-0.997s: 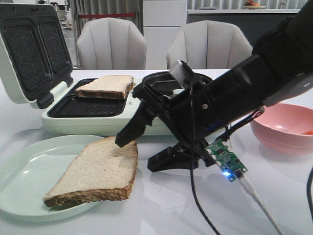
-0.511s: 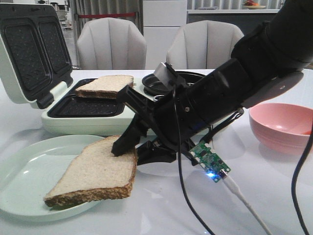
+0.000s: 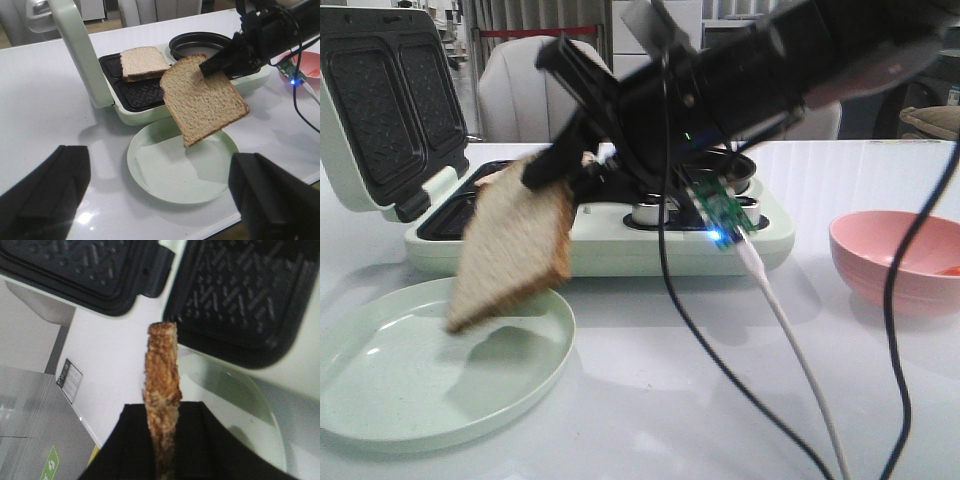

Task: Make breakfast with bread and shrimp
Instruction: 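Lift the bread slice and lay it on the sandwich maker plate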

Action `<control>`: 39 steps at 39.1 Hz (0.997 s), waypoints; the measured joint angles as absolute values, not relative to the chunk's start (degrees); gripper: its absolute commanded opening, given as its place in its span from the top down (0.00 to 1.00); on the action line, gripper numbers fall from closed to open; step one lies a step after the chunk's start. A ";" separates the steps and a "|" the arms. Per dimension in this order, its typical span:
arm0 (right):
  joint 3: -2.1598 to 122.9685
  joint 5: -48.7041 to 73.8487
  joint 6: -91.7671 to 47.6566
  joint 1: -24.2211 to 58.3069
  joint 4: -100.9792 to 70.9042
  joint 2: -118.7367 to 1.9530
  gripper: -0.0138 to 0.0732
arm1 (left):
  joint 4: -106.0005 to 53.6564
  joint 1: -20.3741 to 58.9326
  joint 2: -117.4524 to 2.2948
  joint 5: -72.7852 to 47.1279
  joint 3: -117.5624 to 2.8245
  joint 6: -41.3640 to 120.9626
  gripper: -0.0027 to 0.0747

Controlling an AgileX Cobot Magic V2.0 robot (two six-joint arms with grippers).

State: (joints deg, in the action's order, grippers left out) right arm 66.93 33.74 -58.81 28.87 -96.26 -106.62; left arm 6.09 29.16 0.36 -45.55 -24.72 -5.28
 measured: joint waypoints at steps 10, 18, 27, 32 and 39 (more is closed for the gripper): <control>79.60 29.71 -63.06 28.87 -96.12 -111.91 0.65 | 6.09 29.16 0.36 -45.55 -24.72 -5.28 0.17; 89.38 29.14 -64.44 28.87 -96.12 -119.82 0.65 | 6.09 29.16 0.36 -45.55 -24.72 -5.28 0.17; 94.26 28.64 -64.58 28.87 -96.00 -125.50 0.62 | 6.09 29.16 0.36 -45.55 -24.72 -5.28 0.17; 94.53 27.21 -64.58 28.77 -92.95 -126.32 0.55 | 6.09 29.16 0.36 -45.55 -24.72 -5.28 0.17; 94.53 26.98 -64.58 28.77 -87.33 -126.44 0.41 | 6.09 29.16 0.36 -45.55 -24.72 -5.23 0.17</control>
